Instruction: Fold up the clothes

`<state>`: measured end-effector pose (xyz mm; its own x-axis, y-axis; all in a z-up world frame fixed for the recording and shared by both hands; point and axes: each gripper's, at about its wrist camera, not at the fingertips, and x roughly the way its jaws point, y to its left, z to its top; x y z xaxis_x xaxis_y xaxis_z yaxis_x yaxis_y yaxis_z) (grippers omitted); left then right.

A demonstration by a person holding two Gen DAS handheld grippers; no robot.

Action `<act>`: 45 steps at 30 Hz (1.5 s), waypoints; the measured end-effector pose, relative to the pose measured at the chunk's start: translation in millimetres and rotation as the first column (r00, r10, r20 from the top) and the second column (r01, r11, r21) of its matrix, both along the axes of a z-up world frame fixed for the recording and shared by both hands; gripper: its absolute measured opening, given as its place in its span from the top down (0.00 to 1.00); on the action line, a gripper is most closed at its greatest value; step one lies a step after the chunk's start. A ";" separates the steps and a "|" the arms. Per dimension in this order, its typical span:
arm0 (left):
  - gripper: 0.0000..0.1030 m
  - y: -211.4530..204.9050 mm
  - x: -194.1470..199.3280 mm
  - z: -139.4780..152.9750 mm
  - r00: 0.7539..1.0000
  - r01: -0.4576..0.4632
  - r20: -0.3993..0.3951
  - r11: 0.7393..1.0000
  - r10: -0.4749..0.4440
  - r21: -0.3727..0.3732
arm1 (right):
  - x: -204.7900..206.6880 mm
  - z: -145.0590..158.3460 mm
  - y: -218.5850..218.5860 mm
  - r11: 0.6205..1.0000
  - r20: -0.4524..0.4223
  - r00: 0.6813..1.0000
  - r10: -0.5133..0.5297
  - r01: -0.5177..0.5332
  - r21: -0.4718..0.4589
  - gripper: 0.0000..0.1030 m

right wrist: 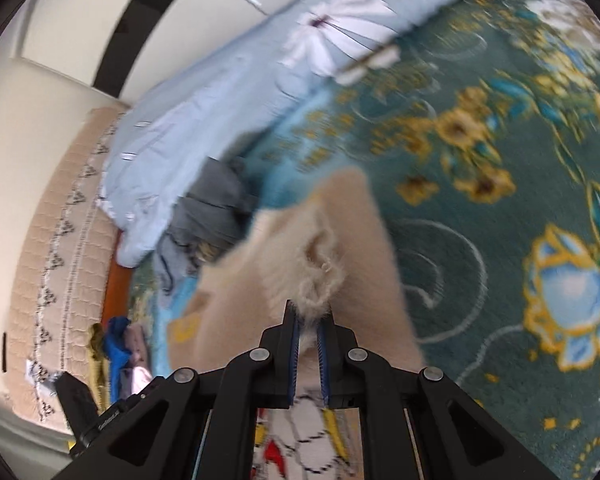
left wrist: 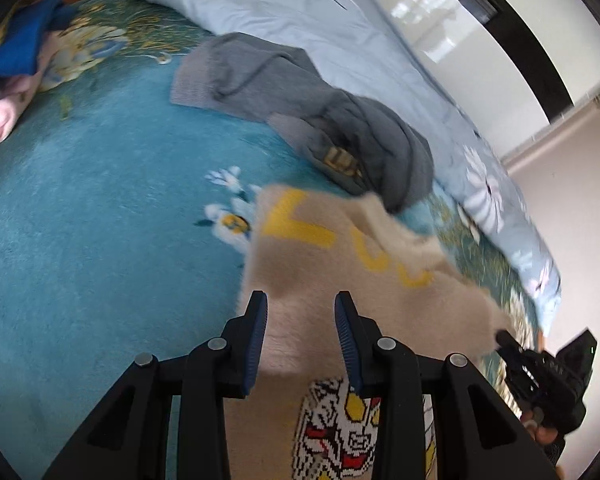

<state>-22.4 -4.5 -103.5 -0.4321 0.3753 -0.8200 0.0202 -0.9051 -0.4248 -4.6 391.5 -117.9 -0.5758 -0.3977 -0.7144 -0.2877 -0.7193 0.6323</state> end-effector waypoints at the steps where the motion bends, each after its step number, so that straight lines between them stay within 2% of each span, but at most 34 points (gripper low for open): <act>1: 0.65 6.1 -0.3 -2.6 1.000 0.027 0.006 0.999 -0.027 -0.028 | 1.3 -3.7 2.0 1.000 0.012 1.000 -0.009 0.009 0.008 0.91; 3: 0.65 17.2 -0.9 -8.6 0.997 0.078 0.020 0.994 -0.076 -0.080 | 3.6 -9.7 8.0 0.999 0.036 0.999 -0.034 0.034 0.002 0.91; 7: 0.65 18.2 -1.9 -19.5 0.995 0.095 0.051 0.992 -0.091 -0.082 | 6.8 -6.5 15.4 0.998 0.066 0.996 -0.056 0.054 0.031 0.88; 8: 0.65 17.4 -2.7 -21.6 0.994 0.094 0.055 0.993 -0.090 -0.078 | 7.5 0.7 16.4 0.995 0.070 0.995 -0.071 0.066 0.079 0.88; 12: 0.65 13.2 -4.5 -26.3 0.995 0.078 0.066 0.995 -0.074 -0.060 | 4.8 35.8 8.4 0.983 -0.006 0.999 -0.050 0.050 0.179 0.88; 15: 0.65 13.6 -4.2 -26.8 0.995 0.075 0.068 0.995 -0.071 -0.058 | -17.1 55.0 -32.7 0.966 -0.036 0.993 0.110 -0.099 0.241 0.88; 18: 0.65 15.0 -3.2 -26.7 0.995 0.080 0.067 0.995 -0.076 -0.063 | -37.8 50.3 -79.7 0.931 -0.004 0.964 0.265 -0.255 0.261 0.88; 21: 0.65 9.4 -2.7 -25.2 0.996 0.067 0.068 0.997 -0.064 -0.047 | -48.7 35.2 -105.3 0.894 0.059 0.941 0.333 -0.335 0.298 0.87; 23: 0.65 5.3 -3.4 -24.8 0.996 0.048 0.073 0.998 -0.045 -0.036 | -48.8 29.6 -102.9 0.883 0.079 0.947 0.312 -0.320 0.343 0.88; 28: 0.65 5.4 -4.6 -26.1 0.996 0.044 0.078 0.999 -0.042 -0.028 | -50.5 11.1 -70.2 0.901 0.135 0.969 0.205 -0.241 0.360 0.87; 29: 0.65 6.2 -5.0 -26.5 0.996 0.048 0.078 0.998 -0.045 -0.030 | -51.3 6.8 -67.5 0.905 0.145 0.970 0.197 -0.237 0.352 0.90; 35: 0.65 6.5 -7.4 -31.1 0.994 0.058 0.091 0.998 -0.056 -0.012 | -55.9 -11.2 -59.9 0.918 0.182 0.970 0.162 -0.215 0.332 0.91; 41: 0.66 1.6 -8.3 -38.3 0.993 0.048 0.104 0.998 -0.052 0.032 | -53.2 -12.6 -55.6 0.935 0.183 0.973 0.141 -0.192 0.297 0.92; 45: 0.66 1.8 -5.5 -35.5 0.994 0.056 0.094 0.998 -0.058 0.028 | -48.9 -10.4 -50.5 0.953 0.180 0.976 0.119 -0.163 0.254 0.93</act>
